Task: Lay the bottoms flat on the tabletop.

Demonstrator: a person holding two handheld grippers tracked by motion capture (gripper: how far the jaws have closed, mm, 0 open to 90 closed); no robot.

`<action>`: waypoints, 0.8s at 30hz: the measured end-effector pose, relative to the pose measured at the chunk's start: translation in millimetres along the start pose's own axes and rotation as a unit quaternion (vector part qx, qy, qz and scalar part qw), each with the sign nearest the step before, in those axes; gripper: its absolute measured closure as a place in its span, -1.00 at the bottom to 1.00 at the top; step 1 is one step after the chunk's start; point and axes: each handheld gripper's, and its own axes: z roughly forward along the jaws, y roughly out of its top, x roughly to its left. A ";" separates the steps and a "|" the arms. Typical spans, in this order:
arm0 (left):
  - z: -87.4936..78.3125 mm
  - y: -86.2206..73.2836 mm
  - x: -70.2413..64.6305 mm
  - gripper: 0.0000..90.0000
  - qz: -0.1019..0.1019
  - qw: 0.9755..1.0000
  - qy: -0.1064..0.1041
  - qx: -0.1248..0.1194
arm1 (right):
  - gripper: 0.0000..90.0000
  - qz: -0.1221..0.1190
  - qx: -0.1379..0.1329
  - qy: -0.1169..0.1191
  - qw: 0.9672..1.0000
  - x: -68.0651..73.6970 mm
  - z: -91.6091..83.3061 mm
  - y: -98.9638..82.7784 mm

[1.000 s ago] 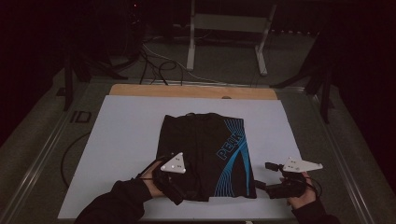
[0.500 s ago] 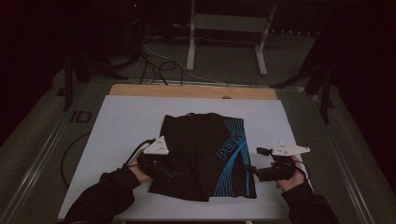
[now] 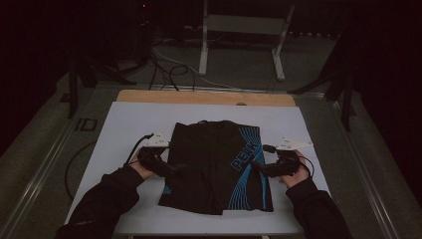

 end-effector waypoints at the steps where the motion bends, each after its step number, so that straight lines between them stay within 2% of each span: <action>1: 1.0 -0.2 2.9 -0.96 -0.004 1.000 0.003 0.000 | -0.72 0.000 0.002 -0.002 1.000 -2.0 2.5 0.7; 9: 8.9 1.0 25.8 -0.94 -0.027 0.999 0.025 -0.001 | -0.73 0.007 0.010 -0.020 1.000 -16.8 19.4 7.7; 15: 15.0 7.0 42.3 -0.94 -0.039 0.998 0.050 -0.003 | -0.73 0.014 0.004 -0.045 0.999 -31.6 31.0 9.6; 17: 17.4 8.0 48.0 -0.93 -0.048 0.997 0.056 -0.006 | -0.72 0.011 0.007 -0.063 0.998 -35.3 34.8 10.4; 19: 20.6 8.8 54.2 -0.92 -0.056 0.996 0.063 -0.007 | -0.74 0.026 0.021 -0.068 0.997 -40.1 39.0 12.0; 21: 24.4 9.6 60.2 -0.89 -0.061 0.996 0.072 -0.005 | -0.75 0.038 0.021 -0.072 0.996 -44.9 42.9 13.0; 24: 30.1 11.0 70.2 -0.89 -0.082 0.993 0.080 -0.011 | -0.77 0.054 0.029 -0.082 0.995 -52.0 49.5 14.3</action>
